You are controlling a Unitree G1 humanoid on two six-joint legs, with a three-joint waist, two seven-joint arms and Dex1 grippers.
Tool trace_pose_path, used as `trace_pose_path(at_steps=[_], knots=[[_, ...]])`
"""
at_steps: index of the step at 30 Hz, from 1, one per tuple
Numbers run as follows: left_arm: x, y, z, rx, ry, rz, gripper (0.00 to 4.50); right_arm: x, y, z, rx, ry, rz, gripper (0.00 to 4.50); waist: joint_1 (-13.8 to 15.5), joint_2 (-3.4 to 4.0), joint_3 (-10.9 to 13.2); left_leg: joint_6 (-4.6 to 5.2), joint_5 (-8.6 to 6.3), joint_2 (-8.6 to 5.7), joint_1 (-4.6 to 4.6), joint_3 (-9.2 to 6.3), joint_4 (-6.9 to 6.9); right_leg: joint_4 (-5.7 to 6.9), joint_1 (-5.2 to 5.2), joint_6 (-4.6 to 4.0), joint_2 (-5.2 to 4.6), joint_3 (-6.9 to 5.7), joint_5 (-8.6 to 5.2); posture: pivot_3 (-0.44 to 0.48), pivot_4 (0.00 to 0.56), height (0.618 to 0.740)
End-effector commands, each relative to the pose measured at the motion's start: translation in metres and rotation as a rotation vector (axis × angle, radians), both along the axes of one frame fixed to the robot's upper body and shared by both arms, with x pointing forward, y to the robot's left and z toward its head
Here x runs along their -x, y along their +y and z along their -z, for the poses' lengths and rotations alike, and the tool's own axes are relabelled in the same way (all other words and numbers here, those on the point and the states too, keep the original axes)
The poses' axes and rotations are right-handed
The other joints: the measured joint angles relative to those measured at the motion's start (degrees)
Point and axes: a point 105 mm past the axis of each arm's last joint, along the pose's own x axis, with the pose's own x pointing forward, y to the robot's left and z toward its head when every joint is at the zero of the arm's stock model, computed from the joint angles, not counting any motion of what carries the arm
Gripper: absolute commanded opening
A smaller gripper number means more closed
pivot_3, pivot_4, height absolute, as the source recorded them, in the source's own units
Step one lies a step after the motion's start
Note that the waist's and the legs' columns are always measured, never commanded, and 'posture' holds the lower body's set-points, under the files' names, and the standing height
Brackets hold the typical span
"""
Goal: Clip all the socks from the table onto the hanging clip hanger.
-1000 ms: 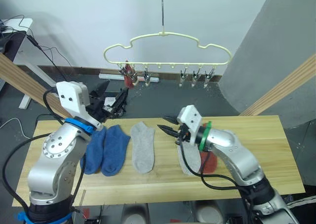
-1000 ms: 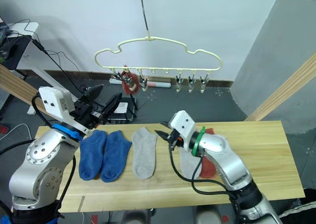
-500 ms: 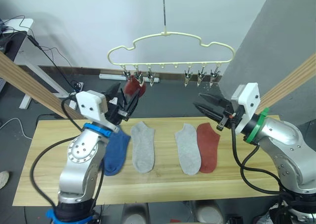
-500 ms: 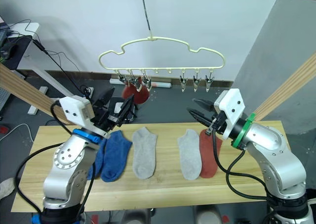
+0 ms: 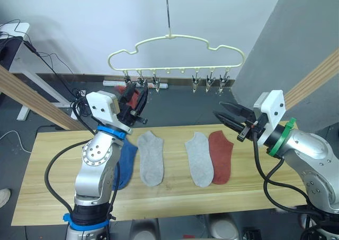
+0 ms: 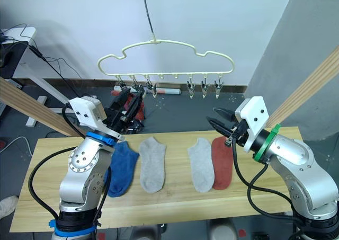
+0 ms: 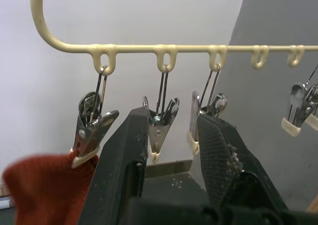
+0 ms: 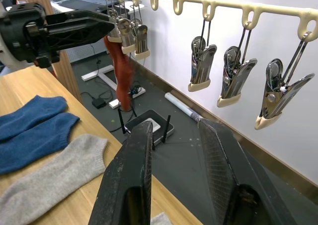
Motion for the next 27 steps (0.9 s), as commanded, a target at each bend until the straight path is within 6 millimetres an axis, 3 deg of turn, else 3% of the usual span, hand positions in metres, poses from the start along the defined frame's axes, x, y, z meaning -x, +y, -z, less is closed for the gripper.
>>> trace_pose_path(at_steps=[1,8,16,27], knots=[[-0.001,0.001,-0.006,-0.001,-0.028,-0.013,1.7,0.007,0.001,-0.014,-0.004,-0.065,-0.008,1.5,0.0,0.0,0.0,0.0,0.0,0.0,0.0,-0.01,0.0,0.0,0.0,0.0,0.0,0.0,0.0,-0.21,0.335,0.74],[-0.006,0.002,-0.012,0.02,-0.045,-0.035,1.7,0.006,0.001,-0.016,-0.014,-0.065,-0.002,1.5,0.0,0.0,0.0,0.0,0.0,0.0,-0.01,-0.01,0.0,0.0,0.0,0.0,0.01,-0.01,0.0,-0.21,0.335,0.74],[0.001,-0.002,-0.012,0.036,-0.056,-0.03,1.7,0.004,0.001,-0.016,-0.024,-0.062,0.009,1.5,0.0,0.0,0.0,0.0,0.0,0.01,0.0,-0.01,0.01,0.0,0.0,0.0,0.01,0.0,0.0,-0.21,0.331,0.74],[-0.015,0.0,-0.013,0.04,-0.043,-0.038,1.7,0.005,0.004,-0.017,-0.035,-0.062,0.001,1.5,0.0,0.0,0.0,0.0,0.0,0.0,-0.01,-0.01,0.04,0.01,0.01,0.01,0.01,-0.01,0.01,-0.21,0.33,0.74]])
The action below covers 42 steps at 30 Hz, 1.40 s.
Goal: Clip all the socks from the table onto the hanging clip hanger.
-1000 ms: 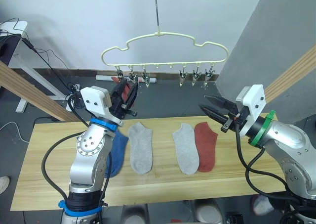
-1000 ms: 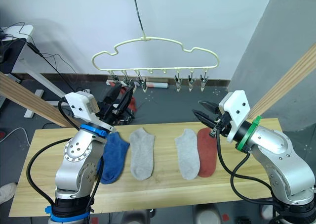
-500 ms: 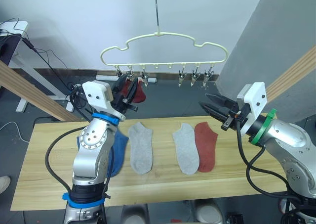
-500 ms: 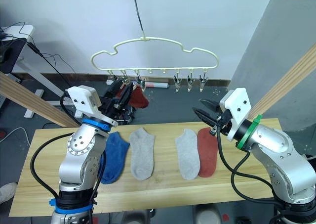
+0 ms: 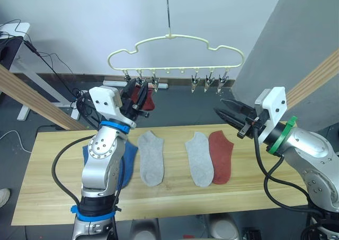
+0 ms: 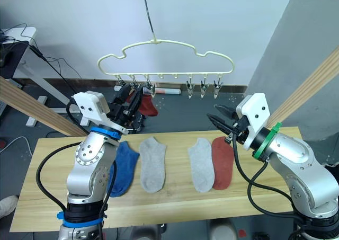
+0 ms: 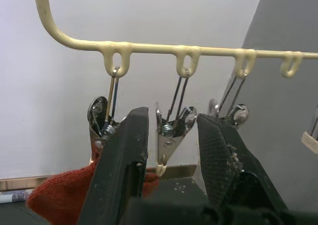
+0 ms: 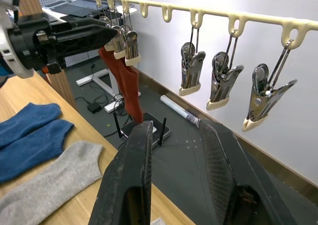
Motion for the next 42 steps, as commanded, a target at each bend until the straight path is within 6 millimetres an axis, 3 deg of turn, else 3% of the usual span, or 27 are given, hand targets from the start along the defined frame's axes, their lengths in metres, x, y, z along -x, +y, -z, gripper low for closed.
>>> trace_pose_path(at_steps=[1,18,25,29,33,36,38,42], knots=[[0.002,0.001,-0.014,-0.004,-0.066,-0.006,1.7,0.008,0.004,-0.012,-0.006,-0.061,-0.029,1.5,0.0,0.0,0.0,0.0,0.0,0.0,0.0,0.0,0.0,0.0,0.0,0.0,0.0,0.0,0.0,-0.21,0.33,0.74],[-0.001,-0.002,-0.023,0.001,-0.078,-0.022,1.7,0.013,0.009,-0.011,-0.013,-0.04,-0.083,1.5,0.0,0.0,0.0,0.0,0.0,0.0,0.0,0.0,0.03,0.01,0.01,0.0,0.0,0.0,0.0,-0.21,0.33,0.74],[0.001,-0.002,-0.024,0.003,-0.077,-0.024,0.3,0.014,0.01,-0.01,-0.013,-0.041,-0.086,1.5,0.0,0.0,0.0,0.0,0.0,0.0,0.0,0.0,0.03,0.02,0.01,0.0,0.0,0.0,0.01,-0.201,0.324,0.74],[0.002,-0.001,-0.025,0.0,-0.078,-0.025,0.24,0.014,0.01,-0.007,-0.008,-0.035,-0.086,1.5,0.0,0.0,0.0,0.0,0.0,0.0,0.0,0.0,0.04,0.03,0.01,0.0,0.0,0.0,0.01,-0.201,0.324,0.74],[0.004,0.0,-0.026,-0.008,-0.077,-0.026,0.24,0.013,0.006,0.008,0.035,0.006,-0.056,1.5,0.1,-0.01,0.0,0.0,0.0,0.0,0.0,-0.01,0.04,0.02,0.01,0.0,0.0,-0.01,0.01,-0.195,0.322,0.74],[0.007,-0.002,-0.028,-0.033,-0.079,-0.008,0.24,0.001,-0.012,0.04,0.126,0.081,0.101,2.1,0.1,-0.01,0.0,-0.01,0.0,0.01,0.0,0.0,0.04,0.02,0.01,0.01,-0.01,0.0,0.01,-0.185,0.33,0.74],[0.008,-0.003,-0.028,-0.041,-0.077,-0.004,0.24,-0.001,-0.017,0.055,0.151,0.116,0.167,2.73,0.1,-0.01,0.0,-0.01,0.01,0.01,0.0,0.0,0.04,0.02,0.01,0.01,-0.01,0.0,0.0,-0.181,0.341,0.74],[0.011,-0.006,-0.026,-0.05,-0.067,0.012,0.24,-0.004,-0.023,0.103,0.19,0.283,0.325,4.21,0.1,-0.02,0.0,-0.02,0.01,0.02,0.03,0.0,0.04,0.05,0.01,0.01,0.0,0.01,0.01,-0.176,0.354,0.74]])
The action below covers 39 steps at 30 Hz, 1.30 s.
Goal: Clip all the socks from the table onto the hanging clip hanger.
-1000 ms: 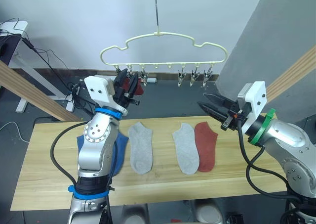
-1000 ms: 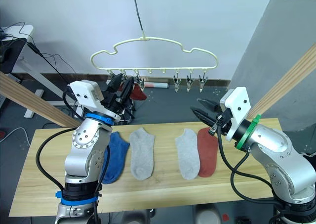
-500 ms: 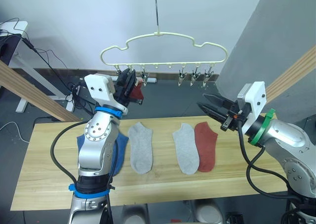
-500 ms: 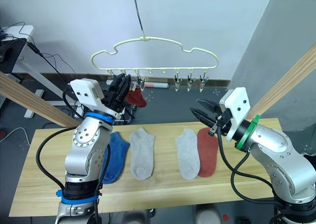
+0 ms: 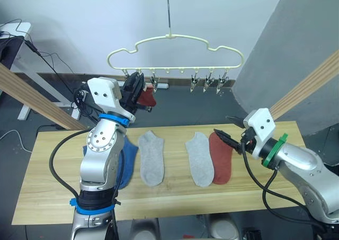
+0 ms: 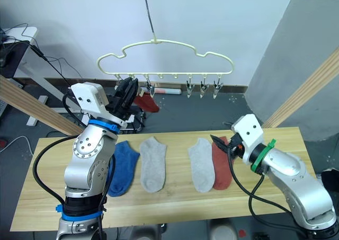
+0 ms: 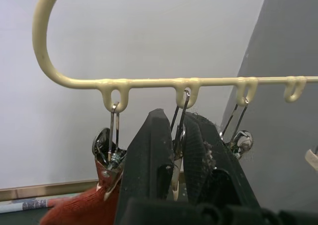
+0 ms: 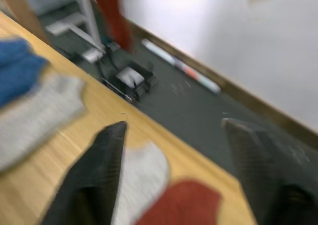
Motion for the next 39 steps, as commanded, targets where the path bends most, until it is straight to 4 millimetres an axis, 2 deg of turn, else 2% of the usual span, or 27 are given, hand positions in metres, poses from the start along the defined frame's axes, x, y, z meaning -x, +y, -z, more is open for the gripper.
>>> trace_pose_path(at_steps=[1,6,16,22,25,36,39], knots=[[0.01,-0.006,-0.01,-0.016,-0.044,0.028,0.24,0.0,-0.005,0.034,0.056,0.092,0.135,4.47,0.0,0.0,0.0,-0.01,0.0,0.01,0.01,0.01,-0.01,0.01,0.0,0.0,0.01,0.01,0.0,-0.176,0.354,0.74],[0.01,-0.007,-0.01,-0.011,-0.034,0.034,0.24,-0.001,-0.013,0.079,0.021,0.224,0.367,4.5,0.0,0.01,0.0,-0.03,0.01,0.0,0.01,0.02,-0.01,0.0,-0.02,0.01,0.01,0.04,0.0,-0.168,0.362,0.74],[0.011,-0.009,-0.01,-0.009,-0.025,0.045,0.24,-0.008,-0.008,0.112,-0.123,0.352,0.52,4.5,0.1,0.02,0.0,-0.01,0.0,0.01,0.01,0.01,-0.09,-0.04,-0.03,0.01,0.02,0.04,-0.01,-0.154,0.36,0.74],[0.011,-0.007,-0.01,-0.01,-0.021,0.049,0.24,-0.015,-0.007,0.124,-0.102,0.357,0.518,4.5,0.1,0.01,0.0,0.0,0.0,0.0,0.01,0.0,-0.08,-0.06,-0.02,0.03,0.02,0.04,0.0,-0.143,0.356,0.74],[0.012,-0.007,-0.01,-0.013,-0.02,0.054,0.24,-0.018,-0.007,0.126,-0.081,0.352,0.516,3.94,0.1,0.01,0.0,0.0,0.0,0.01,0.02,0.01,-0.08,-0.06,-0.02,0.03,0.03,0.05,0.0,-0.14,0.354,0.74],[0.016,-0.007,-0.009,0.006,0.038,0.175,0.24,-0.019,-0.012,0.119,-0.106,0.331,0.52,0.02,0.1,0.01,0.0,-0.01,0.0,0.01,0.01,0.0,-0.08,-0.06,-0.01,0.03,0.03,0.04,0.0,-0.144,0.343,0.74],[0.018,-0.005,-0.014,0.022,0.065,0.235,0.24,-0.021,-0.003,0.099,-0.073,0.241,0.403,0.0,0.1,0.01,0.0,-0.01,0.0,0.0,0.01,0.01,-0.09,-0.06,-0.02,0.03,0.02,0.04,0.0,-0.142,0.342,0.74]])
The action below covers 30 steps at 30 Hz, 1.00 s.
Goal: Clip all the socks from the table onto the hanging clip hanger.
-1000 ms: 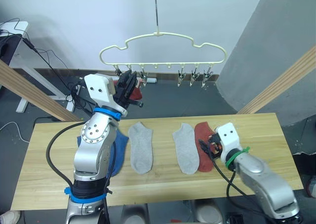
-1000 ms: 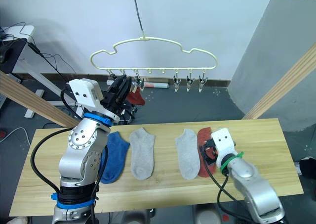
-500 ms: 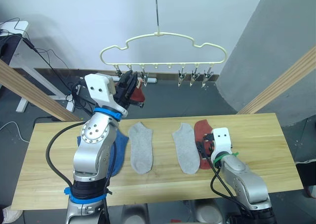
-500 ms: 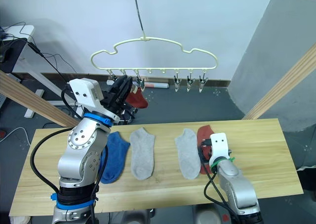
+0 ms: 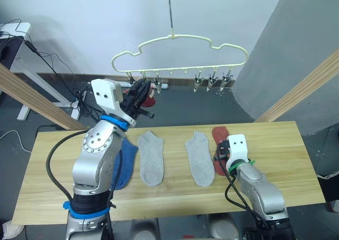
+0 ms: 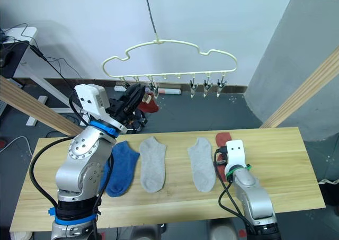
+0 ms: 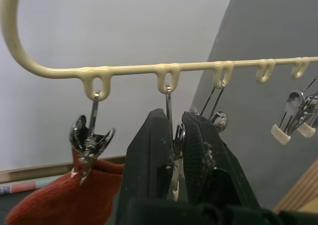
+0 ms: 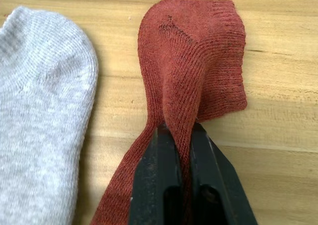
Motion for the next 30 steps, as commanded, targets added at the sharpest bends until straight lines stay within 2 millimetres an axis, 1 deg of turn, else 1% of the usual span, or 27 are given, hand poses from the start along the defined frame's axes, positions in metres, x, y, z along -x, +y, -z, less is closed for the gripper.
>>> trace_pose_path(at_steps=[1,3,4,5,7,9,12,13,18,25,30], knots=[[0.012,0.0,-0.022,0.021,-0.042,0.077,0.24,0.002,0.016,-0.025,0.05,-0.115,-0.174,0.0,0.0,0.0,0.0,0.0,0.0,0.0,0.0,0.0,0.0,0.0,0.0,0.0,0.0,0.0,0.0,-0.143,0.343,0.74],[0.013,0.001,-0.028,0.036,-0.032,0.113,0.24,0.004,0.039,-0.05,0.113,-0.244,-0.37,0.0,-0.1,0.01,0.0,0.0,0.0,-0.01,-0.02,0.02,0.0,-0.01,-0.03,0.01,0.0,0.01,0.0,-0.142,0.345,0.74],[0.014,0.0,-0.032,0.047,-0.024,0.133,0.24,0.005,0.054,-0.065,0.139,-0.328,-0.475,0.0,-0.2,0.01,0.0,0.0,0.0,-0.01,-0.01,0.02,0.0,0.0,-0.03,0.01,0.01,0.02,-0.01,-0.14,0.347,0.74],[0.015,-0.001,-0.034,0.054,-0.017,0.147,0.24,0.007,0.063,-0.074,0.154,-0.381,-0.537,0.0,-0.3,0.01,0.0,0.0,0.0,0.0,0.0,0.02,0.01,0.0,-0.03,0.02,0.03,0.02,0.0,-0.14,0.347,0.74],[0.016,-0.002,-0.037,0.065,-0.005,0.167,0.24,0.009,0.08,-0.089,0.133,-0.454,-0.621,0.0,-0.2,0.01,0.0,-0.01,0.01,0.05,0.02,-0.05,-0.01,0.0,-0.04,0.03,0.12,-0.01,0.0,-0.14,0.348,0.74],[0.016,-0.002,-0.039,0.077,0.004,0.17,0.24,0.009,0.088,-0.095,0.121,-0.489,-0.658,0.0,0.0,0.01,0.0,-0.02,0.01,0.1,0.01,-0.09,-0.03,0.0,-0.04,0.02,0.17,-0.04,0.0,-0.141,0.348,0.74],[0.016,-0.004,-0.042,0.096,0.021,0.186,0.24,0.009,0.116,-0.114,0.058,-0.576,-0.733,0.0,0.1,0.0,0.0,-0.13,0.07,0.07,-0.08,-0.07,-0.03,-0.08,-0.05,0.01,0.11,-0.01,0.0,-0.145,0.348,0.74],[0.016,-0.003,-0.043,0.109,0.027,0.186,0.24,0.008,0.123,-0.117,0.045,-0.588,-0.751,0.0,0.1,0.0,0.0,-0.13,0.07,0.04,-0.09,-0.04,-0.01,-0.08,-0.05,0.01,0.05,0.01,0.01,-0.144,0.347,0.74],[0.014,-0.003,-0.046,0.131,0.045,0.191,0.24,0.01,0.139,-0.12,0.021,-0.623,-0.793,0.0,0.5,0.0,0.0,-0.1,0.05,0.01,-0.09,-0.08,0.02,-0.06,-0.03,0.01,-0.02,-0.06,0.01,-0.143,0.343,0.74],[0.012,-0.005,-0.047,0.142,0.053,0.196,0.24,0.013,0.151,-0.12,0.001,-0.64,-0.819,0.0,0.5,0.0,0.0,-0.12,0.06,0.03,-0.08,-0.07,0.02,-0.01,-0.05,0.0,0.0,-0.05,0.01,-0.142,0.34,0.74],[0.012,-0.004,-0.046,0.146,0.067,0.199,0.24,0.015,0.153,-0.122,-0.008,-0.654,-0.829,0.0,0.5,0.0,0.0,-0.13,0.07,0.02,-0.09,-0.05,0.02,-0.04,-0.04,0.0,-0.02,-0.02,0.01,-0.143,0.338,0.74]])
